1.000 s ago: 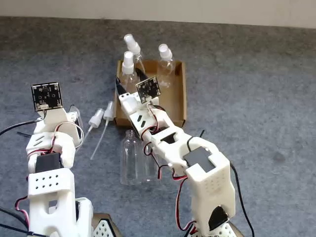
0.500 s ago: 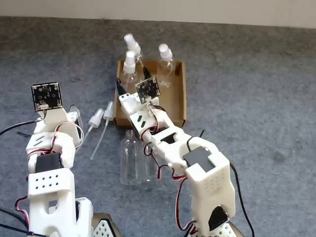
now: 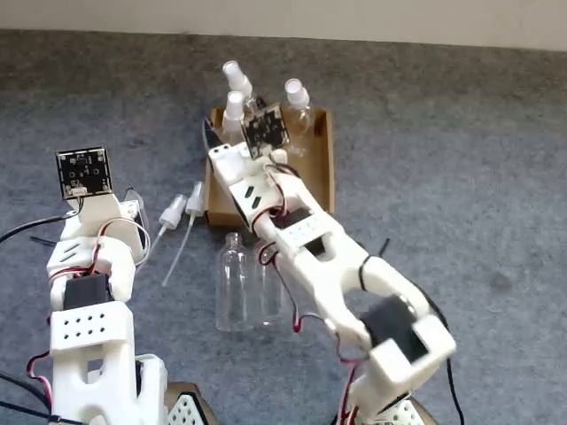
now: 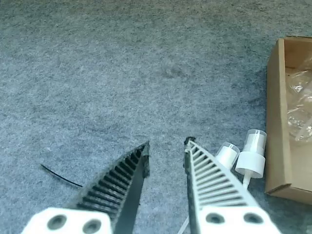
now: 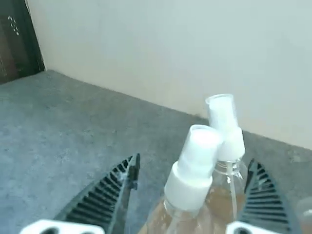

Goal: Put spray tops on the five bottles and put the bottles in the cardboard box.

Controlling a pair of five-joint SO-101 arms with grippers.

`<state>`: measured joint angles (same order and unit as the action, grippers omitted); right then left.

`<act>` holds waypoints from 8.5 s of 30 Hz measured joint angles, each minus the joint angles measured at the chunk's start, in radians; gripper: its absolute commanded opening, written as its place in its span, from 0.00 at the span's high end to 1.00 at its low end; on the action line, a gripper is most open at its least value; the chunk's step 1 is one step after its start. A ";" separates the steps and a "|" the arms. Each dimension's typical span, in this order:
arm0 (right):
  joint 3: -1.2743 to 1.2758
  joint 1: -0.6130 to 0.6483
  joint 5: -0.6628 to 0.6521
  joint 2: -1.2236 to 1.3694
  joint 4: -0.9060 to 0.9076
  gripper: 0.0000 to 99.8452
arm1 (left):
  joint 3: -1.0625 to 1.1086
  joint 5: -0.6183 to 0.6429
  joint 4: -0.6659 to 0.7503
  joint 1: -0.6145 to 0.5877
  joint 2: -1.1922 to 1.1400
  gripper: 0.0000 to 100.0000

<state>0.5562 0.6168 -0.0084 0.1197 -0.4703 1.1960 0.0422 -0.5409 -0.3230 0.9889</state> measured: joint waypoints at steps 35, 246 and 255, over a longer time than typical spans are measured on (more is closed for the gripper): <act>0.153 0.029 0.262 -0.364 1.363 0.72 | 0.003 0.000 0.000 0.000 0.000 0.88; 0.698 0.035 -0.098 -1.656 1.123 1.00 | -1.419 0.133 -0.664 0.671 -0.302 0.97; 0.812 0.037 -0.074 -1.768 1.123 1.00 | -1.114 0.052 -0.186 0.870 -0.301 0.99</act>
<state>1.3679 0.6536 -0.0821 -1.6479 0.6529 0.0821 0.0944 -0.7265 0.5470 0.6882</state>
